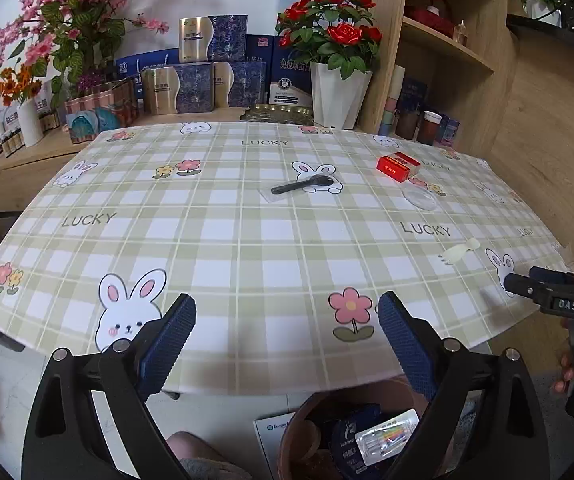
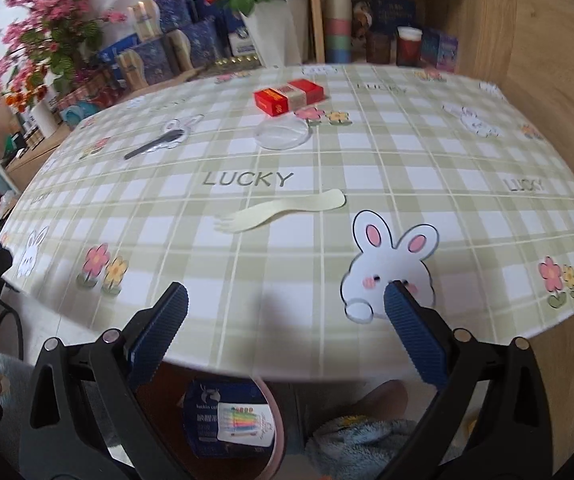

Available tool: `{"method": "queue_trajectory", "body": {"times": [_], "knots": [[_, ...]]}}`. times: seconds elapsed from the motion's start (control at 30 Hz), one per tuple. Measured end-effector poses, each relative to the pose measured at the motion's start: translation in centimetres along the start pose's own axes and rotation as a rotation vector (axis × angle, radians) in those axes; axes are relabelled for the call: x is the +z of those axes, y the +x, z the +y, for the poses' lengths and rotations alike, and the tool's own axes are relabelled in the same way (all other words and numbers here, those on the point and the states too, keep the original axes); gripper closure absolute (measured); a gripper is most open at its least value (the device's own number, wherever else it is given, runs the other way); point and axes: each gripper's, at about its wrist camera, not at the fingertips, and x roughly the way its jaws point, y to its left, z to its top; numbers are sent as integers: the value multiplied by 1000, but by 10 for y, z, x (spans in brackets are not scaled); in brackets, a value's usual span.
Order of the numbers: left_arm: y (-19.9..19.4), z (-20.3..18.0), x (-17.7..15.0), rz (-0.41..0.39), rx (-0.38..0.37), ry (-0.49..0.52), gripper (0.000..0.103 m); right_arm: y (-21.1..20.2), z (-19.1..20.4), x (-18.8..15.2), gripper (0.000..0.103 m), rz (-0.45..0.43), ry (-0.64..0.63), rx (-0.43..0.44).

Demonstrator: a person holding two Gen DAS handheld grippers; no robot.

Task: Collect trash
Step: 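Reach to the table and grasp the white plastic fork with the right tool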

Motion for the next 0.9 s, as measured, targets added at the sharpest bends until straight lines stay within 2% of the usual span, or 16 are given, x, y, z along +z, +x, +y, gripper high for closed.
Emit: {"method": "queue_trajectory", "body": {"times": [0.13,0.2,0.3,0.4,0.6,0.7,0.8,0.9], "knots": [[13,2,9,7,-13,-1,13,25,2,15,20,52,107,78],[20,3,12,13,-20,-8,13,35,4,20,20,63,149,97],[27,4,14,18,-26,-11,13,52,3,30,26,78,221,105],[33,7,16,21,-29,-16,13,62,3,42,28,62,255,94],[42,13,18,29,-29,-32,13,80,13,62,45,48,162,16],[47,15,21,31,-29,-31,13,85,16,67,57,46,99,-25],[52,15,23,35,-31,-26,13,89,20,68,73,42,24,-61],[59,12,27,42,-37,-12,13,88,23,68,80,35,-19,-42]]}}
